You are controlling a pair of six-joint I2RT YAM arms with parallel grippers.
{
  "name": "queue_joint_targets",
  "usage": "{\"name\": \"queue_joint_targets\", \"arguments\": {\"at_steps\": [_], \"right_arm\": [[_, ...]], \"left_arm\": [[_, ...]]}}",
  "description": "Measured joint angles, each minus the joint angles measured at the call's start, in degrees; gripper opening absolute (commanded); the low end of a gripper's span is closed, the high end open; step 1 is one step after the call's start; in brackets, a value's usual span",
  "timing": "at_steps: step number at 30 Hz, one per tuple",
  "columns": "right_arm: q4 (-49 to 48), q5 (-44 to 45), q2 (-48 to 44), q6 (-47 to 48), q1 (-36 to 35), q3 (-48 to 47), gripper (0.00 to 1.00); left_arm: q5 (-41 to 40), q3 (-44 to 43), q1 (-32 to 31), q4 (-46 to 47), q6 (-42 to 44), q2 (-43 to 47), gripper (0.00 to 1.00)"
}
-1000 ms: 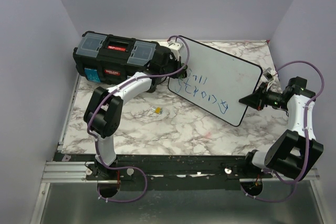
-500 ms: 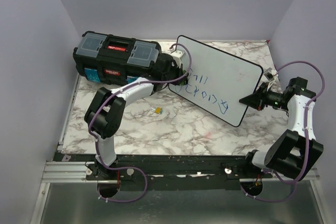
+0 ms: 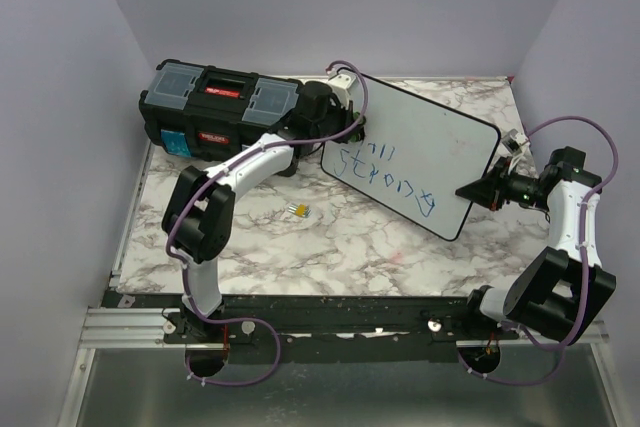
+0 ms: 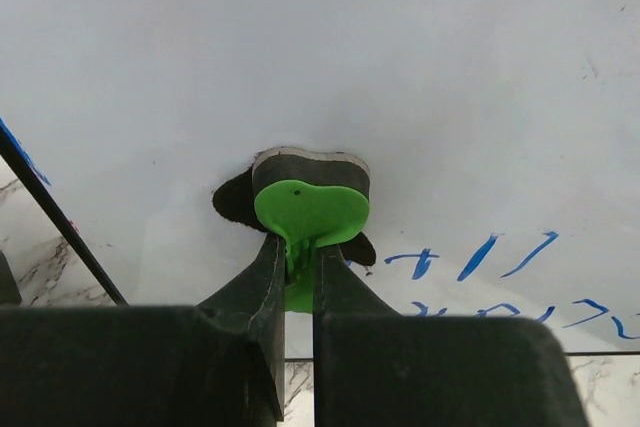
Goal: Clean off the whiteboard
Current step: Erase the whiteboard at the center of the board.
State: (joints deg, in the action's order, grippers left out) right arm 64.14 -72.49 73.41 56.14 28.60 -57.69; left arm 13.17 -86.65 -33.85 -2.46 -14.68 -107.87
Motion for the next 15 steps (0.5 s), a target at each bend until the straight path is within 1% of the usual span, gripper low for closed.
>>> {"name": "queue_joint_targets", "arguments": {"at_steps": [6, 10, 15], "right_arm": [[0.48, -0.15, 0.00, -0.81, 0.02, 0.00, 0.01], [0.50, -0.20, 0.04, -1.16, 0.02, 0.00, 0.01], [0.42, -0.22, 0.04, -0.96, 0.04, 0.00, 0.01]], "left_arm": [[0.52, 7.85, -0.07, 6.12, -1.25, 0.20, 0.00], [0.55, 12.48, -0.61, 7.45, -1.66, 0.31, 0.00], [0.52, 11.98, -0.85, 6.21, -1.68, 0.31, 0.00]]}}
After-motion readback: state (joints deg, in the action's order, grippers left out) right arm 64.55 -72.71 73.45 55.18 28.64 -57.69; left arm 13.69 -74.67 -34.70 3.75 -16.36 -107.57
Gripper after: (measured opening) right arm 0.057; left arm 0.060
